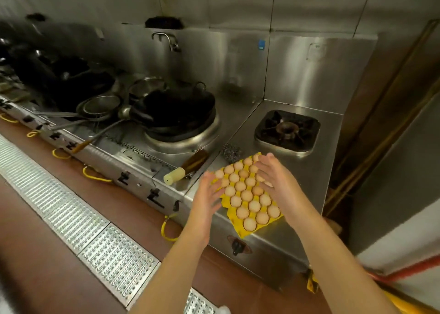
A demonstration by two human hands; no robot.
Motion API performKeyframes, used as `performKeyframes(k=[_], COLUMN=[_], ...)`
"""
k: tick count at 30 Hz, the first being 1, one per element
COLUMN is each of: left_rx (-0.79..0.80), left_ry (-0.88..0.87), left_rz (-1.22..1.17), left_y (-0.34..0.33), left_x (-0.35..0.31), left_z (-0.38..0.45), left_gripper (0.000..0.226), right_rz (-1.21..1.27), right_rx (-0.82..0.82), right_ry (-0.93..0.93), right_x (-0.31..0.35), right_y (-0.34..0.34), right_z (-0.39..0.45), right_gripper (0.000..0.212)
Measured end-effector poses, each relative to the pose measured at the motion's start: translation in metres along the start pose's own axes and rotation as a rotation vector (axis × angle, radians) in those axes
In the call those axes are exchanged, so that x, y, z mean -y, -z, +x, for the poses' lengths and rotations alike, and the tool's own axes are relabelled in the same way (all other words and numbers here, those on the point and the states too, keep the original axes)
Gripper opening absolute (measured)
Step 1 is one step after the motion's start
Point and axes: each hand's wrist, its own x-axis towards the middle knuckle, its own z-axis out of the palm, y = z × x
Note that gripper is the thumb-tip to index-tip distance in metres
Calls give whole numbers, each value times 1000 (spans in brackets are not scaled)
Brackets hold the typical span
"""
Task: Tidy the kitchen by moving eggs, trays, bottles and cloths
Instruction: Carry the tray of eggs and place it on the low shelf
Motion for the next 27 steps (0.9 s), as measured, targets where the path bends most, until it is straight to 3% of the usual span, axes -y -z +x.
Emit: performKeyframes(k=[4,8,18,21,24,27], left_rx=[-2,-49,-236,-257,-208,-181], left_ry=[73,166,276,287,355,399], left_rz=[3,-7,157,153,222,261], left_y=[-3,0,20,25,26,34], left_x=[16,39,80,80,94,127], left_z=[43,89,181,188,199,214], left_gripper=[37,29,51,26,50,57], right_rz=[-22,-115,-374,-450,-487,-587], right_rx=[-70,-150,-198,-223,-239,-228], right_ry=[-53,-66,-135,-149,-170,-220], right_x=[-12,-23,-53,-56,-60,-71], right_y=[17,22,34,42,48,59], right_z=[42,80,175,199,221,239], right_gripper=[54,33,40,38,26,42])
